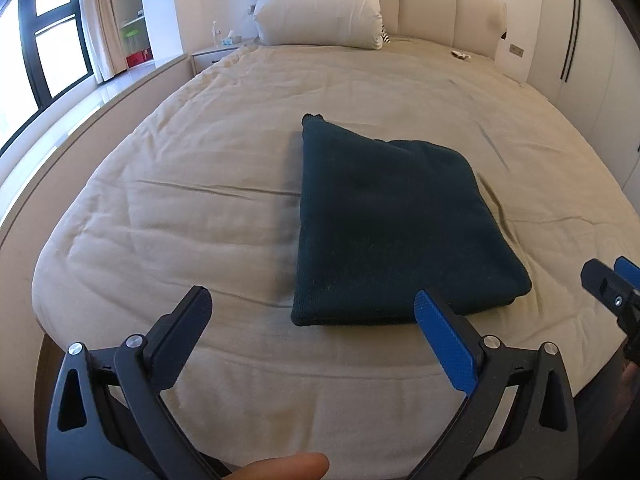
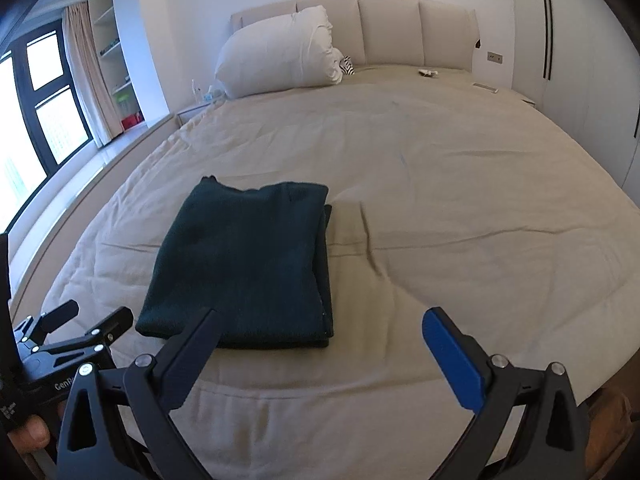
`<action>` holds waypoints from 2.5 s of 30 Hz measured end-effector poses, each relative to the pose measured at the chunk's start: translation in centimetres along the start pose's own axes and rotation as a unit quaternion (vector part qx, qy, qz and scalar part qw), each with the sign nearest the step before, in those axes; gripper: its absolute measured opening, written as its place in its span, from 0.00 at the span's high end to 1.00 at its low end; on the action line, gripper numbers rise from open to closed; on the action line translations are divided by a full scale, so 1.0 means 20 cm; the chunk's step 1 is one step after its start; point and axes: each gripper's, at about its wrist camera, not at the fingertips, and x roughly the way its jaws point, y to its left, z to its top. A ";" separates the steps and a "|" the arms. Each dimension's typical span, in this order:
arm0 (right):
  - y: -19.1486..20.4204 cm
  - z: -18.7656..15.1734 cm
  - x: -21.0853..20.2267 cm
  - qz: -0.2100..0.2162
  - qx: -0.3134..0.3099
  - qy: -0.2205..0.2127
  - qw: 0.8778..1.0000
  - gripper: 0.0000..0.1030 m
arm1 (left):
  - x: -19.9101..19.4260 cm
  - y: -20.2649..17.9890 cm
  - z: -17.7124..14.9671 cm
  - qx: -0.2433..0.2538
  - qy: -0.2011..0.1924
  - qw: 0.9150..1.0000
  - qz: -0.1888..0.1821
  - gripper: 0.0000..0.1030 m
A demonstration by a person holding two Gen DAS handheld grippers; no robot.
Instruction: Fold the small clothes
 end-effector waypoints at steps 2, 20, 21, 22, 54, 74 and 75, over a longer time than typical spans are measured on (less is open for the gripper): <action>0.00 -0.01 0.01 0.000 0.000 0.006 1.000 0.00 | 0.01 0.00 0.00 -0.001 0.002 1.000 0.001 0.00; -0.01 -0.04 0.08 0.002 -0.005 0.031 1.000 0.00 | 0.10 0.03 0.01 -0.008 0.013 1.000 0.004 0.00; -0.01 -0.04 0.08 0.003 -0.006 0.031 0.999 0.00 | 0.10 0.03 0.02 -0.008 0.013 1.000 0.004 0.00; -0.01 -0.05 0.08 0.003 -0.006 0.032 0.999 0.00 | 0.10 0.03 0.02 -0.008 0.013 1.000 0.004 0.00; 0.01 -0.07 0.09 0.005 -0.006 0.037 0.999 0.00 | 0.11 0.02 0.01 -0.005 0.014 1.000 0.004 0.00; 0.01 -0.07 0.08 0.007 -0.005 0.037 0.999 0.00 | 0.11 0.02 0.01 -0.005 0.014 1.000 0.003 0.00; 0.01 -0.08 0.08 0.007 -0.006 0.037 0.999 0.00 | 0.11 0.02 0.01 -0.004 0.014 1.000 0.003 0.00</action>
